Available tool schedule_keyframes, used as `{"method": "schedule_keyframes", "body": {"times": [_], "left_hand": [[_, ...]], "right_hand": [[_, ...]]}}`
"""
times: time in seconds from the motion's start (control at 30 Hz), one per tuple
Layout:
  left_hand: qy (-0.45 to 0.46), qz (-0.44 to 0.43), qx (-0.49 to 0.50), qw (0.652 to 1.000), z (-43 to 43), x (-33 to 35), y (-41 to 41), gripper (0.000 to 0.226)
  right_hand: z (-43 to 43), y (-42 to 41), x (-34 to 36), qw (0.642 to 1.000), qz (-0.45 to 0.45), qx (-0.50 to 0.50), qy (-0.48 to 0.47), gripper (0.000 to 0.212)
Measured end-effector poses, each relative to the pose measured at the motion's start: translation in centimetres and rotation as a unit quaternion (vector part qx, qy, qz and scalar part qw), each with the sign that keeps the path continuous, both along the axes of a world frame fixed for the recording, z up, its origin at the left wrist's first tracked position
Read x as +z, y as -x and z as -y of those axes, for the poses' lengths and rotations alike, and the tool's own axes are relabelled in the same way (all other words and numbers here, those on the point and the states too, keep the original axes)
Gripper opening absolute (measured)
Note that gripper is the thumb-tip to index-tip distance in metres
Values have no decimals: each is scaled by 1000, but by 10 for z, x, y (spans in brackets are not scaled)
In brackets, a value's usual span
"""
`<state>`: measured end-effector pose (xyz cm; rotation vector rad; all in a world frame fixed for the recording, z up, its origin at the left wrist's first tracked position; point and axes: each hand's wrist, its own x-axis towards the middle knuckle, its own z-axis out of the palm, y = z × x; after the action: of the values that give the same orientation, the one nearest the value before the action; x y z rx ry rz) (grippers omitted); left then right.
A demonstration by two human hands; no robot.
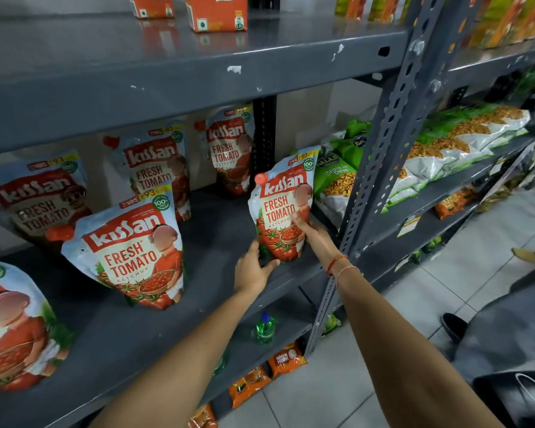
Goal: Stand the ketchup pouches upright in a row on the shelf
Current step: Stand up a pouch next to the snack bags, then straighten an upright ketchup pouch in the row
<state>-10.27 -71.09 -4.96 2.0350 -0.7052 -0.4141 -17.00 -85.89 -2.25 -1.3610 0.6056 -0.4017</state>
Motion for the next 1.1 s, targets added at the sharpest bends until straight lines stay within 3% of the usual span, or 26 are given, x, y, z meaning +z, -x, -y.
{"method": "schedule_keyframes", "body": {"times": [0.17, 0.33, 0.5, 0.6, 0.67, 0.8, 0.87, 0.97, 1.1], "left_hand": [[3, 27, 44, 999, 14, -8, 13, 69], [4, 51, 42, 998, 16, -12, 13, 69], [11, 17, 21, 1000, 13, -12, 10, 70], [37, -48, -14, 998, 7, -1, 10, 70], [48, -84, -21, 995, -5, 7, 15, 64], [45, -21, -10, 999, -50, 5, 30, 47], [75, -13, 36, 996, -76, 3, 32, 38], [131, -4, 160, 978, -116, 9, 27, 21], [159, 17, 304, 939, -168, 13, 13, 12]], "right_hand": [[0, 7, -8, 999, -6, -35, 18, 58], [-4, 7, -15, 996, 13, -86, 7, 52], [-12, 10, -17, 993, 10, -116, 18, 58], [-24, 14, -16, 985, 14, -161, 55, 53], [-42, 17, -18, 970, 14, -218, 105, 49], [-95, 26, -33, 887, -65, -328, 317, 57], [-124, 21, -35, 872, -48, -292, 390, 49], [-152, 3, -34, 882, -7, -166, 441, 39], [-177, -28, -18, 958, -11, 4, 286, 56]]}}
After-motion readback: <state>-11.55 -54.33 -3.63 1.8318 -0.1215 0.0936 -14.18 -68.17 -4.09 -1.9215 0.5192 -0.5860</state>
